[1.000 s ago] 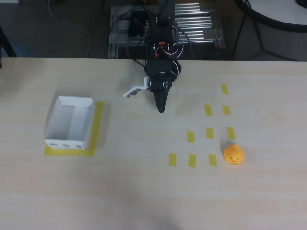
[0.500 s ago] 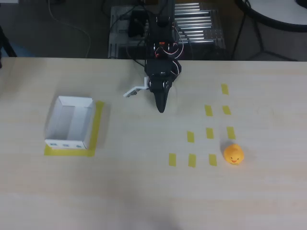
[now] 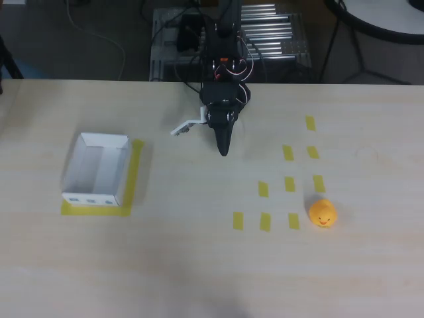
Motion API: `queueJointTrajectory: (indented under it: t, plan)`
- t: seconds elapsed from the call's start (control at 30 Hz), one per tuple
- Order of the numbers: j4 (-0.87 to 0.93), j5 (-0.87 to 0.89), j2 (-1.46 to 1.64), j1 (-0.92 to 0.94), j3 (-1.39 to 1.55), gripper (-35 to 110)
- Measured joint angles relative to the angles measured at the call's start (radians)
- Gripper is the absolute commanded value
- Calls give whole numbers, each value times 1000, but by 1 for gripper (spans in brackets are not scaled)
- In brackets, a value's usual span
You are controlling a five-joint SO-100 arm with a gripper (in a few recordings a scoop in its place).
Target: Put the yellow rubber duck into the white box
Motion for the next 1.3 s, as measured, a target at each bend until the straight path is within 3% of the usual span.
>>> queueJointTrajectory:
  t: [0.2,0.3,0.5,0.7,0.9,1.3]
  plan:
    - [-150,-130,-287,23,-166,1]
    - [-160,-238,-566,28,-448,22]
    - [48,-541,-1134,-48,-1120,40]
    - [314,-733,-1637,-192,-1681,53]
    - [518,-790,-2045,-334,-2121,57]
    - [604,-781,-2563,-486,-2517,59]
